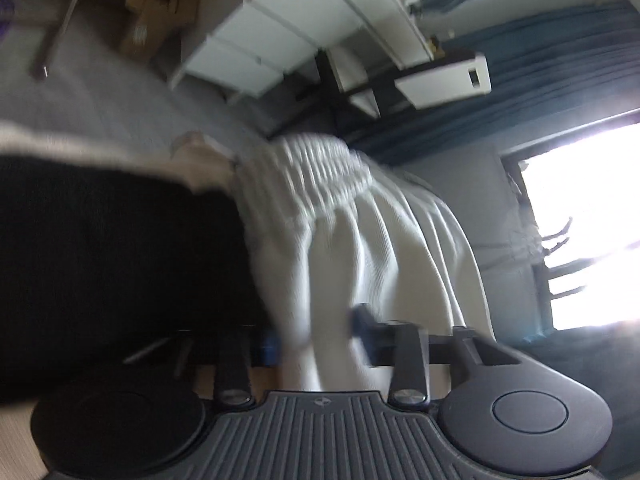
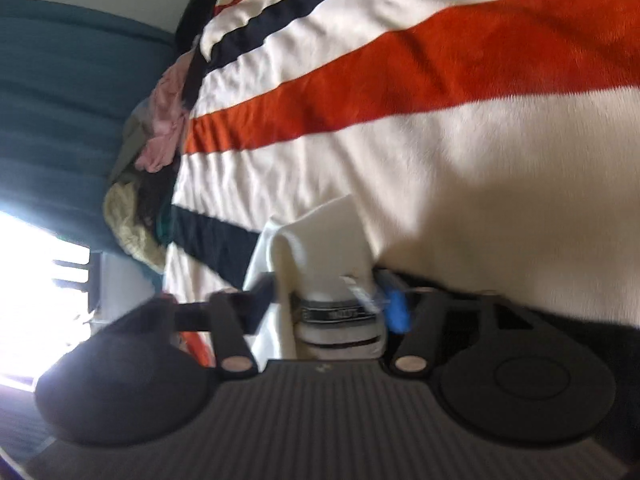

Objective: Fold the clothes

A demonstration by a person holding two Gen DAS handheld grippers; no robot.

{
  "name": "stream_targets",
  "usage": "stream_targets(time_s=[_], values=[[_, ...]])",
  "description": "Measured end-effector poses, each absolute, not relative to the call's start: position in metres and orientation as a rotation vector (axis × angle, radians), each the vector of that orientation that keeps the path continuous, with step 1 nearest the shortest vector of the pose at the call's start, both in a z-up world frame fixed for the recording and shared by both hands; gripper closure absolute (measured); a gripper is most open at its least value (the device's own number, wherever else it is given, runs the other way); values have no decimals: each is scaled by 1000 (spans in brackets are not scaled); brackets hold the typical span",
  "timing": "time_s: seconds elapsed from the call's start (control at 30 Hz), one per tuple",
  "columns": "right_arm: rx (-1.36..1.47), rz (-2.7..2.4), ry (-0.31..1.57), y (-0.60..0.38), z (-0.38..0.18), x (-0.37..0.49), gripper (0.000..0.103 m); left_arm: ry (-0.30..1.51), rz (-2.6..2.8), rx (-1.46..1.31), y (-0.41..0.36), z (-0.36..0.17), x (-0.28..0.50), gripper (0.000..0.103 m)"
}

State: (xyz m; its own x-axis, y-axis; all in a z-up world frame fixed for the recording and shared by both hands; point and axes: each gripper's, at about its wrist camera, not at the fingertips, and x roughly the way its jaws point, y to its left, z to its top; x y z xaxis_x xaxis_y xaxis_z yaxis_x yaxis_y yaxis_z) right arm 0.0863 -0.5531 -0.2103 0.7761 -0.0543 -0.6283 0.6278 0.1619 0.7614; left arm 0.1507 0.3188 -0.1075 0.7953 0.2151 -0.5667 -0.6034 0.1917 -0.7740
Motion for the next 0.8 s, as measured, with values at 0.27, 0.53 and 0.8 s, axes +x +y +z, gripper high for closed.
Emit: stream_targets(time_s=[0.27, 0.53, 0.8], values=[[1293, -531, 526, -557, -213, 97, 69, 200, 531, -1271, 329, -71, 92, 100], [1297, -565, 580, -552, -211, 89, 68, 282, 486, -1308, 386, -18, 34, 101], [1386, -571, 560, -554, -206, 69, 57, 508, 527, -1140, 391, -43, 16, 98]])
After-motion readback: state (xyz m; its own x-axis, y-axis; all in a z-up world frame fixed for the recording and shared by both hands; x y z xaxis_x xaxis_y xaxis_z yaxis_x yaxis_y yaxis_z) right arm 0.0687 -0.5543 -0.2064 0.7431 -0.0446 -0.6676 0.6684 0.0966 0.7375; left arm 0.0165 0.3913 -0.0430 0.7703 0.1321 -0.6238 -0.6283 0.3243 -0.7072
